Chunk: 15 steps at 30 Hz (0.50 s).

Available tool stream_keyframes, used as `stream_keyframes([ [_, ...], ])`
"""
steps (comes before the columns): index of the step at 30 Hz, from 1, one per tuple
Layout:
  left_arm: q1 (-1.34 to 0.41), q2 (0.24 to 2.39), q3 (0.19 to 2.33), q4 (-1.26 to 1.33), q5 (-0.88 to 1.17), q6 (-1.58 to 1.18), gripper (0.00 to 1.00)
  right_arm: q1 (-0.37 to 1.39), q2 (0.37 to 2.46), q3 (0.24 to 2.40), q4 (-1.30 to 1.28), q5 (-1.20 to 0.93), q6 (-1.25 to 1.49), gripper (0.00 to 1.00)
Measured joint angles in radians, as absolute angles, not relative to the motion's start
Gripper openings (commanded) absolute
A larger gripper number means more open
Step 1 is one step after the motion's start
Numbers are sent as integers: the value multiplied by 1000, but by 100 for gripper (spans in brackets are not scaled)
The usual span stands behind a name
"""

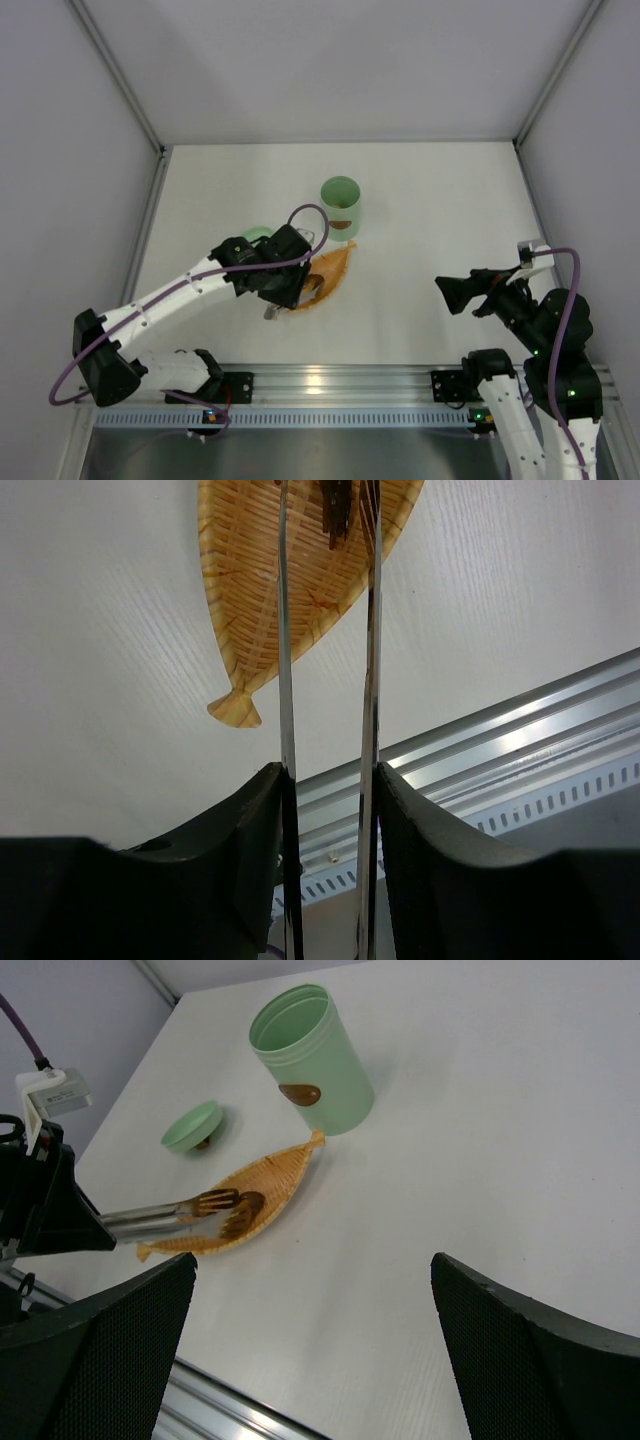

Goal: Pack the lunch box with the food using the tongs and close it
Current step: Pick up the fake food from the plate.

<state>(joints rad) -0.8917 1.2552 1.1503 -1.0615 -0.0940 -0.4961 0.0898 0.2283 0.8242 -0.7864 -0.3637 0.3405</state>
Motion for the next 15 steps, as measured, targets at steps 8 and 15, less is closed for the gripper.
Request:
stream_keyframes([
  [8, -892, 1255, 1137, -1053, -93, -496, 45, 90, 228, 824, -786, -364, 340, 99],
  [15, -892, 1258, 1137, -1046, -89, -496, 41, 90, 228, 824, -787, -364, 340, 99],
])
